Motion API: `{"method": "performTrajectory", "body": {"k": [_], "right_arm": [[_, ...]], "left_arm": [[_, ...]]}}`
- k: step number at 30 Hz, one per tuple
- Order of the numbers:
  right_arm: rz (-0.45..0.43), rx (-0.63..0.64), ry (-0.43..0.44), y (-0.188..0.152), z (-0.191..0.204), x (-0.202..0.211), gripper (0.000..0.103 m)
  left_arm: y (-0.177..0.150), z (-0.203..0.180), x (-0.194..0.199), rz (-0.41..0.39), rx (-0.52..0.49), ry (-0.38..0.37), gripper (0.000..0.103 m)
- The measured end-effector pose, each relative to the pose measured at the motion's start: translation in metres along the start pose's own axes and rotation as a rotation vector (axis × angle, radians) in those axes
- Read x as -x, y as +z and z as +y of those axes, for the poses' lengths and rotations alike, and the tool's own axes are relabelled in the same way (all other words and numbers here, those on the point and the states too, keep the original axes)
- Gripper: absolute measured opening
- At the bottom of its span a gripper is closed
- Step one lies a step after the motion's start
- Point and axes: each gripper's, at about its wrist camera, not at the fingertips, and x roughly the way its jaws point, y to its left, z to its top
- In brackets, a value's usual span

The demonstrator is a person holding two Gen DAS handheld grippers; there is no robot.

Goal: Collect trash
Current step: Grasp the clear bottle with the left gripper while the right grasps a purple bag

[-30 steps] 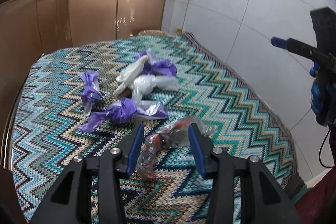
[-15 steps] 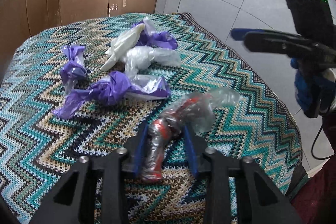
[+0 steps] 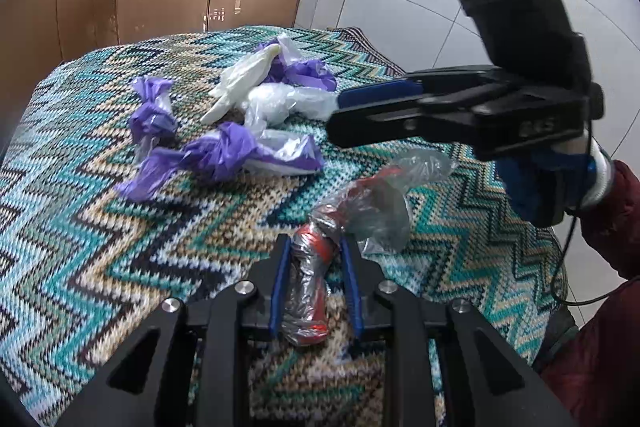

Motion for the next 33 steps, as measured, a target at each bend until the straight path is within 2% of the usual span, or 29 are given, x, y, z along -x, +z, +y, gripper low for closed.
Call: {"method": "performTrajectory", "body": {"k": [7,11,14,16,17,21,33], "right_arm": [[0.046,0.017,0.011,0.002,0.004,-0.028,0.053],[0.066,0.022,0.006,0.003,0.004,-0.040,0.048],[0.079,0.034,-0.005,0.004,0.006,-0.047,0.039],[0.085,0.037,-0.006,0.003,0.006,-0.049,0.028],[0.086,0.037,-0.006,0.003,0.006,-0.050,0.028],[0.073,0.042,-0.003,-0.001,0.010,-0.043,0.013],[-0.021,0.043,-0.018,-0.011,0.024,0.012,0.012]], "left_arm": [[-0.016,0.007,0.016,-0.009,0.040,0.017,0.024],[-0.026,0.013,0.030,-0.028,0.077,0.030,0.024],[-0.033,0.013,0.037,-0.038,0.099,0.041,0.024],[-0.038,0.013,0.042,-0.044,0.115,0.054,0.024],[-0.041,0.014,0.046,-0.048,0.124,0.059,0.024],[-0.044,0.019,0.055,-0.063,0.151,0.078,0.024],[-0.041,0.010,0.092,-0.141,0.188,0.133,0.024]]}}
